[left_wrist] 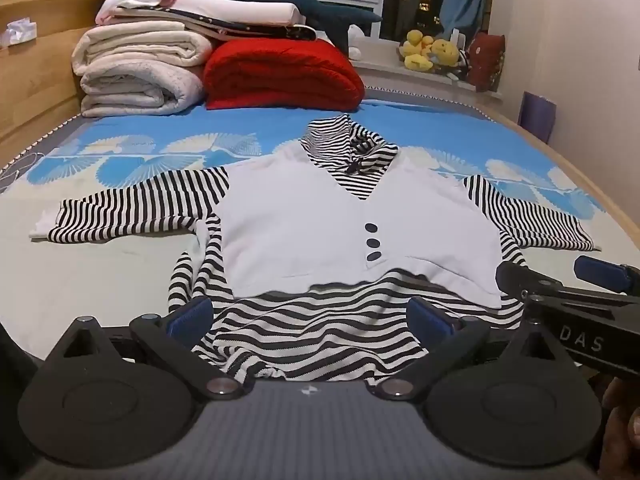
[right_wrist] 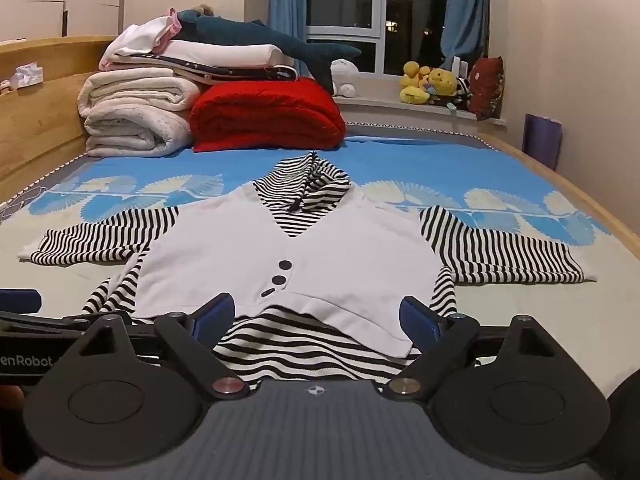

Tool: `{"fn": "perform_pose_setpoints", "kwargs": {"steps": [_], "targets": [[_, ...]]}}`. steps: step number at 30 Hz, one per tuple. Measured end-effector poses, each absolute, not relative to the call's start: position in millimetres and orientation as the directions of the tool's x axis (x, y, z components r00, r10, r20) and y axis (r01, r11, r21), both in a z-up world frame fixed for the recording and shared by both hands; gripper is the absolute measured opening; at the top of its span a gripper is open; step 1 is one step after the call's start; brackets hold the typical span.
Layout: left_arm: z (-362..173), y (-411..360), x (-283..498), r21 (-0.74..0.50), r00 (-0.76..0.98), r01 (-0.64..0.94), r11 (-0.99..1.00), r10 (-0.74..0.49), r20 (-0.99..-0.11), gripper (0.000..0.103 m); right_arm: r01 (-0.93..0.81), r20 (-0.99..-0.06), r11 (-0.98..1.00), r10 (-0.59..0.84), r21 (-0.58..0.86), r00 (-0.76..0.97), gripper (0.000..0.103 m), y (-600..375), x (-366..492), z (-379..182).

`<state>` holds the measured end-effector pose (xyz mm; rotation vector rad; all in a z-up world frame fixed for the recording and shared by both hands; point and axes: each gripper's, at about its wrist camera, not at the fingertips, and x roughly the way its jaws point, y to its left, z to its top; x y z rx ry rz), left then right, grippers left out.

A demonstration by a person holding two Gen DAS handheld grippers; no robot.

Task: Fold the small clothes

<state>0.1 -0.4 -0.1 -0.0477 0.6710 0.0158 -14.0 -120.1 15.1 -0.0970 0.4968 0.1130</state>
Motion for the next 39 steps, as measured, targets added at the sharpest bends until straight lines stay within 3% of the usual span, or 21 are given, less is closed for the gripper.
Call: {"fn": "perform_pose_setpoints", "kwargs": {"steps": [15,39], "targets": [[-7.5,-1.9,-1.9,-0.007,0.771,0.0,1.0,-0.005,-0.636,0.102,-0.142,-0.448,0.988,0.101,-0.06,0.888,0.089,-115.8,-17.4,16.0],[-7.8,0.4,-2.3,-0.026,0.77,-0.01,1.0,-0.009,-0.637,0.102,-0.153,-0.483,0.987,0.108,-0.053,0.869,0.089,-114.0,-14.9,14.1]]}}
